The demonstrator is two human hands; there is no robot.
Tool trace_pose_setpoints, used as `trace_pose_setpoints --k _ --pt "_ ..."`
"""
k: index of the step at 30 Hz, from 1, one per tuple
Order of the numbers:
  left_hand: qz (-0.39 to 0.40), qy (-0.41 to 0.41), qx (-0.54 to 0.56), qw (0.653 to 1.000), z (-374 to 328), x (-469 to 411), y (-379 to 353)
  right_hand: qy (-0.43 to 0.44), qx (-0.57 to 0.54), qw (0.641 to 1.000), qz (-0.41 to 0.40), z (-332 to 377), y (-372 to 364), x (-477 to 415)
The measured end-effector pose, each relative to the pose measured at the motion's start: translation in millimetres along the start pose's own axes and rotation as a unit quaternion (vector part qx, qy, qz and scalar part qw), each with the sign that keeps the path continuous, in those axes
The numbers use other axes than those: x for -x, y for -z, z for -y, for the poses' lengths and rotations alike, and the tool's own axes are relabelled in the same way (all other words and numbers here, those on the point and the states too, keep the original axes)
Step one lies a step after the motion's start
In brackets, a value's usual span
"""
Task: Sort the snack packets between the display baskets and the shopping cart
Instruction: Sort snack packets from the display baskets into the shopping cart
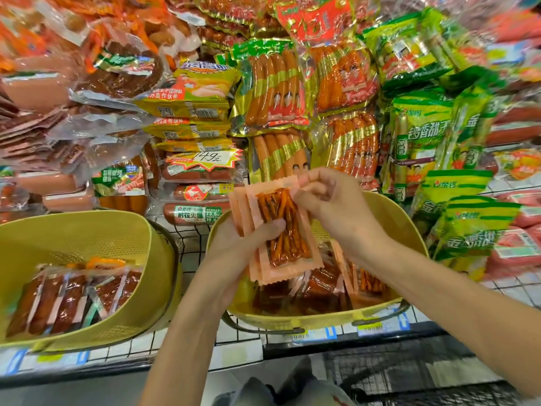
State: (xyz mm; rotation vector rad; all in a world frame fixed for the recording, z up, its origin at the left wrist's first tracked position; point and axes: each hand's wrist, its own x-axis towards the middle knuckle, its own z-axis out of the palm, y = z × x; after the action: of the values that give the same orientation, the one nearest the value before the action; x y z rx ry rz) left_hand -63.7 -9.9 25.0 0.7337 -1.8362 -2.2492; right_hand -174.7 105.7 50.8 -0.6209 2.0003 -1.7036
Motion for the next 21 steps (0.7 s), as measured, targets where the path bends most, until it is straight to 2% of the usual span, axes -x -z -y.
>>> trace_pose_setpoints --k 2,3,5,6,9,13,17,21 --pt "-0.013 -0.002 0.006 1.000 2.0 -1.7 -2.8 -0.051 -0.009 0.999 0.007 -9.3 1.4 8.1" --pt "-0.023 -0.013 -0.021 0.999 2.7 -2.4 -4.8 -0.103 -0.064 0.992 0.044 -14.2 2.5 12.0" --pt "-0.039 -0.054 -0.111 0.992 1.8 -3.1 -11.1 -0.187 -0.214 0.946 0.156 -21.0 2.8 19.4" --pt "-0.039 -0.070 -0.143 0.986 1.2 -2.5 -15.2 -0.200 -0.257 0.925 0.198 -23.4 2.9 22.6" --pt "0.003 -0.063 -0.160 0.985 -2.0 5.7 -18.5 -0.199 -0.310 0.896 0.249 -31.8 7.9 24.2" --pt "0.073 -0.068 -0.107 0.989 -11.2 19.3 -9.8 -0.202 -0.384 0.860 0.267 -39.4 19.3 21.3" --pt "0.054 -0.097 -0.141 0.984 -15.2 21.7 -13.0 -0.200 -0.413 0.836 0.300 -43.7 23.8 22.1" --pt "0.036 -0.101 -0.146 0.983 -17.9 21.9 -16.3 -0.213 -0.439 0.821 0.296 -45.9 26.1 22.4"
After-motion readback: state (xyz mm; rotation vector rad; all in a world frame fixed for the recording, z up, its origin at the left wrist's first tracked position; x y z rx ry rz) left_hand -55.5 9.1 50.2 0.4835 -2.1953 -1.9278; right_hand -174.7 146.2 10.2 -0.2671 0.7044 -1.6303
